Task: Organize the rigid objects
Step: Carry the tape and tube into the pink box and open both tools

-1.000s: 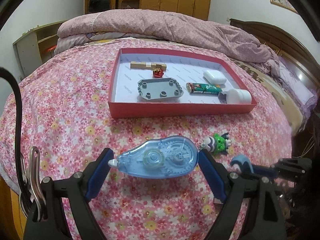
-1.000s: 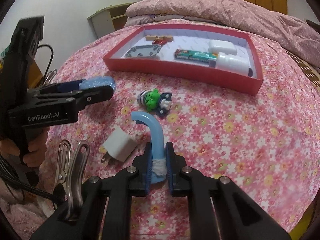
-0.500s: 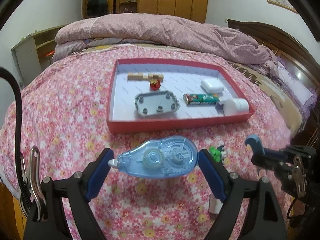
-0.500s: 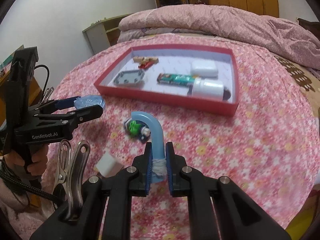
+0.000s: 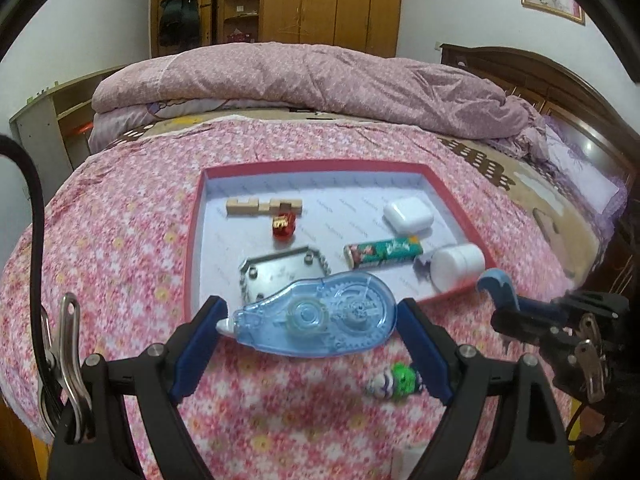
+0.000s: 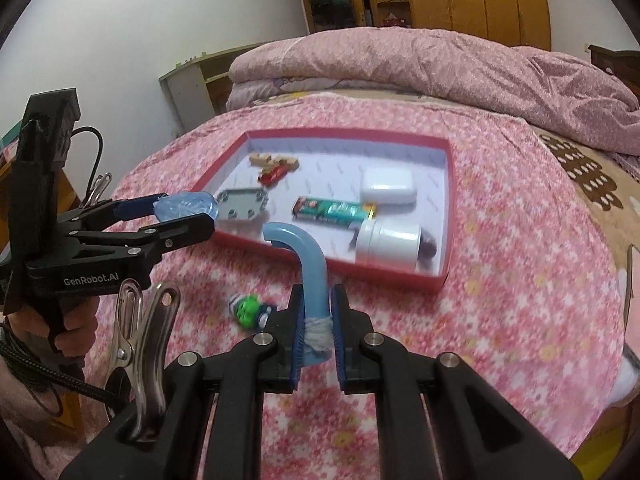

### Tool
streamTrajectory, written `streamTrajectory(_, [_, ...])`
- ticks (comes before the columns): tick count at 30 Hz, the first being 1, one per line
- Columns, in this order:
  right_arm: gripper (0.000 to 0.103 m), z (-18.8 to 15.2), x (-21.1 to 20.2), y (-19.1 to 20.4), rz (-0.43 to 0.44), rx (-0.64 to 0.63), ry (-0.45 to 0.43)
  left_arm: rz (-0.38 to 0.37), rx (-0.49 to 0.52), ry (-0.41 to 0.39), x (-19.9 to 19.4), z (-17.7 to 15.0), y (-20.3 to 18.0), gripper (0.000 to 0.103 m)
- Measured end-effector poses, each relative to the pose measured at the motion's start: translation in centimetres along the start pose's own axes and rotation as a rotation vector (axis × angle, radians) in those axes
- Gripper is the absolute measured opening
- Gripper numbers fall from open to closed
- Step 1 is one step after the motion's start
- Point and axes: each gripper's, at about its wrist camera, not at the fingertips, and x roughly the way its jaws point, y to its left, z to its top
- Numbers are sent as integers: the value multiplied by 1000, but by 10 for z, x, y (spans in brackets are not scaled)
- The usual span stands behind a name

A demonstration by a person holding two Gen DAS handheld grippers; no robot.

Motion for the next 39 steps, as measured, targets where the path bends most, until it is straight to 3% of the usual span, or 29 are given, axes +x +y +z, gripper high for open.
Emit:
streamTrajectory(15, [14, 37, 16, -14, -19, 36, -47, 1, -15, 0, 31, 31, -1, 89])
streamTrajectory(39, [14, 62, 53, -48, -97, 73, -40, 57, -16, 37, 83, 52, 9, 89])
